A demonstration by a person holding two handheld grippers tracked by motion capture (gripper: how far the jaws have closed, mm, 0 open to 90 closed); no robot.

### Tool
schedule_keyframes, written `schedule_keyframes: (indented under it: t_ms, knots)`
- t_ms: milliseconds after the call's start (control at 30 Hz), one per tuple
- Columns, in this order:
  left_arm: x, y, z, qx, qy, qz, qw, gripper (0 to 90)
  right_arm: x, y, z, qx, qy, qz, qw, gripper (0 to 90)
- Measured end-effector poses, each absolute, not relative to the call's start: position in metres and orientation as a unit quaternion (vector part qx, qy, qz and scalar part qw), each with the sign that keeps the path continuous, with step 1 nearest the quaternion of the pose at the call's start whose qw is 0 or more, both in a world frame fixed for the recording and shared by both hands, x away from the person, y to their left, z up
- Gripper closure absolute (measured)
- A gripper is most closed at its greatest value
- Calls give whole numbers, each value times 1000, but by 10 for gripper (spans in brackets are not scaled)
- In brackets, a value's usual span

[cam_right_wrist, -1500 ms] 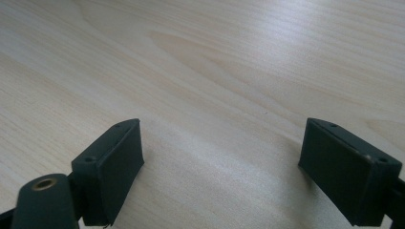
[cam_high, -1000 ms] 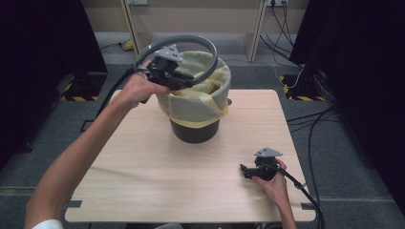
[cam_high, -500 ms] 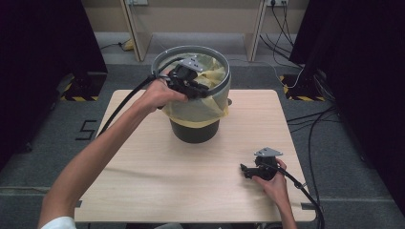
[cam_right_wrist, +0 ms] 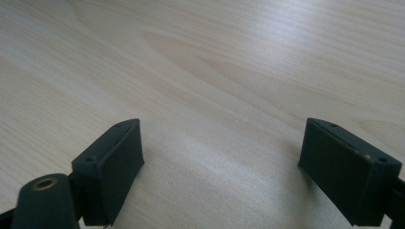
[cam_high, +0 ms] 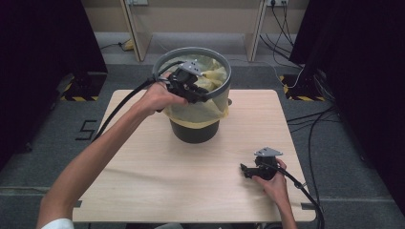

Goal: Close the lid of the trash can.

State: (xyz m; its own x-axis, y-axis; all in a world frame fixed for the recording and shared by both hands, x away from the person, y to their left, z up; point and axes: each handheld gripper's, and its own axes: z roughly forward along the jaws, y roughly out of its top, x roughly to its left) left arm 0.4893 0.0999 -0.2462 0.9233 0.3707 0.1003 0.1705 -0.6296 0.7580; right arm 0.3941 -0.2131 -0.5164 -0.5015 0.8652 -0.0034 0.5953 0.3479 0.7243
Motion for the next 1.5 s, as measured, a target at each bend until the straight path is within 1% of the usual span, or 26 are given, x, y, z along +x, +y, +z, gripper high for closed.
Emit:
schedule_keyframes:
  t_ms: [167, 200, 300, 367, 433, 500, 600, 633, 700, 767, 867, 900, 1100, 1200, 1333, 1400, 1500]
  knots:
    - [485, 101, -247, 894, 144, 121, 408, 664, 394, -213, -516, 461, 795, 341, 198, 158]
    - [485, 101, -246, 891, 145, 118, 414, 639, 394, -213, -516, 461, 794, 342, 198, 161]
    - [480, 107, -239, 883, 143, 120, 430, 516, 396, -216, -512, 462, 791, 354, 188, 206]
    - [477, 114, -233, 875, 148, 131, 442, 458, 399, -220, -501, 459, 782, 376, 191, 212]
    - [476, 124, -226, 865, 158, 145, 454, 428, 404, -224, -481, 459, 768, 396, 208, 203]
    - [477, 136, -220, 848, 177, 156, 475, 415, 413, -227, -456, 455, 755, 414, 225, 201]
    - [484, 161, -218, 826, 209, 172, 494, 394, 431, -230, -429, 454, 743, 434, 233, 200]
    - [489, 172, -219, 811, 235, 169, 509, 382, 438, -231, -420, 452, 741, 437, 236, 200]
    - [496, 191, -223, 788, 267, 172, 527, 368, 451, -231, -402, 454, 733, 445, 240, 200]
    - [505, 211, -230, 768, 296, 194, 533, 361, 462, -228, -385, 452, 728, 454, 246, 201]
    - [520, 237, -243, 742, 342, 205, 539, 334, 476, -221, -360, 441, 725, 465, 252, 203]
    - [523, 241, -247, 737, 350, 204, 541, 324, 483, -216, -346, 436, 722, 472, 255, 205]
    - [540, 260, -268, 714, 390, 208, 543, 313, 505, -198, -293, 415, 708, 501, 274, 210]
    - [544, 262, -276, 713, 395, 209, 540, 310, 512, -186, -269, 402, 702, 519, 276, 212]
    - [547, 261, -281, 709, 399, 203, 545, 303, 519, -165, -253, 383, 707, 531, 267, 216]
    - [548, 260, -282, 708, 399, 201, 547, 304, 524, -154, -255, 378, 714, 529, 259, 217]
    - [548, 258, -284, 710, 394, 198, 549, 303, 532, -141, -267, 376, 729, 513, 251, 219]
